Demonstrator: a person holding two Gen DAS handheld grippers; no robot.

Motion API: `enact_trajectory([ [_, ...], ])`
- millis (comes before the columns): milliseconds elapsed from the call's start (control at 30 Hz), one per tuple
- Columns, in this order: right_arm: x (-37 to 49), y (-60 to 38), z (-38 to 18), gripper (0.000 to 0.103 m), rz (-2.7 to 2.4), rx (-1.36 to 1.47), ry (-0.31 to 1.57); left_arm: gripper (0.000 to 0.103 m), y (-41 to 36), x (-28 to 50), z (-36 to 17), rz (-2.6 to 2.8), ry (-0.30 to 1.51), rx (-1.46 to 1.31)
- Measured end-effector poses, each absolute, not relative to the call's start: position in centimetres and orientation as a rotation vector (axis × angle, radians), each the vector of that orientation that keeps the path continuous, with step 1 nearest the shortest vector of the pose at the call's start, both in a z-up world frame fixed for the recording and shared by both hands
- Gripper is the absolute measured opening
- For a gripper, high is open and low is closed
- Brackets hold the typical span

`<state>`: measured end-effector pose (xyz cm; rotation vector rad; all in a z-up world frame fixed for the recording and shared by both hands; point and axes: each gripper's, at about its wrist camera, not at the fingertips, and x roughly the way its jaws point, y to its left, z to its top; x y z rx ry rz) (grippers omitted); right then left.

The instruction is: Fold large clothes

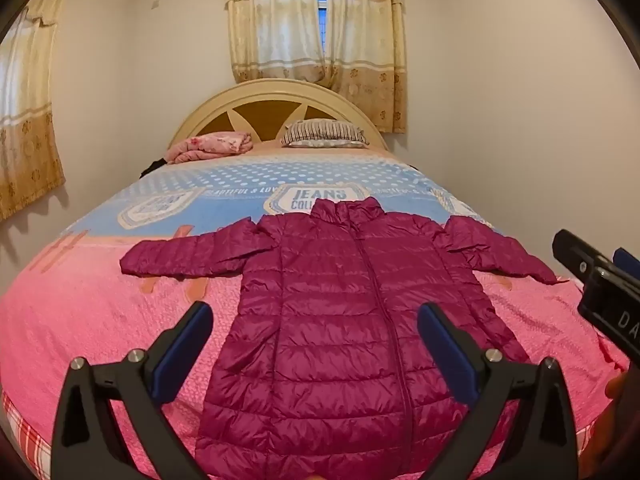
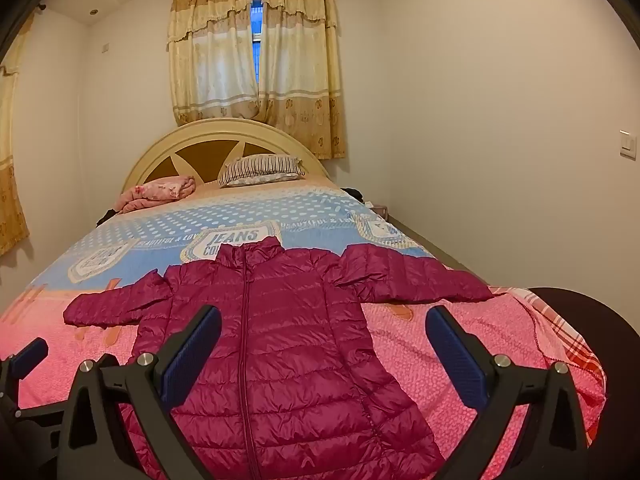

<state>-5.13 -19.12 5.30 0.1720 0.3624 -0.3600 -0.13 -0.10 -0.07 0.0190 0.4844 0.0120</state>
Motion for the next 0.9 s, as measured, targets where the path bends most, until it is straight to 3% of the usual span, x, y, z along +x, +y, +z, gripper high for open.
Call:
enact_trajectory([
  [900,-5.2,-18.7,5.2,0.102,-0.353,0.17,0.377,0.103,-0.1,-0.4,-0.4,-0.066,0.497,-0.025],
])
